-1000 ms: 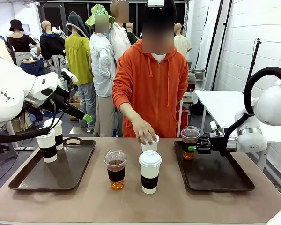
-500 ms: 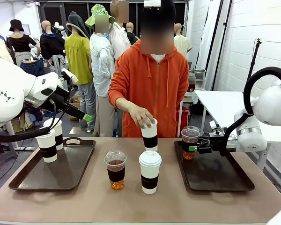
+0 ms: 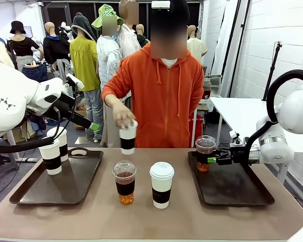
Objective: Distribute the coffee onto the tray.
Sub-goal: Pick up one iced Americano and place it on the right Handle tray, then pick up another iced Americano from the middle of the table and place it on the right Handle tray.
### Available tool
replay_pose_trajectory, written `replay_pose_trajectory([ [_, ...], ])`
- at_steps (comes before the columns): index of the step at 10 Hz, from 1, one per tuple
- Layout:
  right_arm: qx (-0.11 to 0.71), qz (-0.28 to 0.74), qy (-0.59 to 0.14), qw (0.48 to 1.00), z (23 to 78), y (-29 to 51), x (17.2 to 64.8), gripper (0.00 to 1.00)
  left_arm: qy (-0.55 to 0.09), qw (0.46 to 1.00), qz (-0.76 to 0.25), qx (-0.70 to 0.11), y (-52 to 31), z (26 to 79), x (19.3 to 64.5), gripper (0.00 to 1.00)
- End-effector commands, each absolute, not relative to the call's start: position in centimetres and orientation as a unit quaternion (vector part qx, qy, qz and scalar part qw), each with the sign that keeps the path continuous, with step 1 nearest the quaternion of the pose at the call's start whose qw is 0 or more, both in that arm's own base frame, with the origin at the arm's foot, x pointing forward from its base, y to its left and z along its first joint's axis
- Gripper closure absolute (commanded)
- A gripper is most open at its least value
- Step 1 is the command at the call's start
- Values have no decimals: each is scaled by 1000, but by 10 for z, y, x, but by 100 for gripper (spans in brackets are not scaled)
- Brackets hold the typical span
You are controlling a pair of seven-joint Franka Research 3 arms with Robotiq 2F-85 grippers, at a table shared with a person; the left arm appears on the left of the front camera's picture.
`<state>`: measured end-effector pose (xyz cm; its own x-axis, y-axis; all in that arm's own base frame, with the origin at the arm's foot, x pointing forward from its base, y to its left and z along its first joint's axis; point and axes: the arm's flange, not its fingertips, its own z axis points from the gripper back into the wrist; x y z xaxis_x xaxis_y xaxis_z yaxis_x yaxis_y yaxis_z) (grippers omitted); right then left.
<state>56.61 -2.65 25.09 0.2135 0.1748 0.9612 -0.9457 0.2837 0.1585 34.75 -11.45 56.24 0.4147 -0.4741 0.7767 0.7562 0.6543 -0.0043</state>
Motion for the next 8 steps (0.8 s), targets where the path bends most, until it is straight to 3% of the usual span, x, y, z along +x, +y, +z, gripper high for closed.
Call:
replay_pose_trajectory([
  [1,411,424,-438,678,258,-28,549,0,-388,821,-374,-186,-113,562,348,0],
  [6,390,404,-437,702,261,-42,521,0,-388,821,-374,-186,-113,562,348,0],
  [8,400,412,-449,685,255,-44,532,0,-388,821,-374,-186,-113,562,348,0],
])
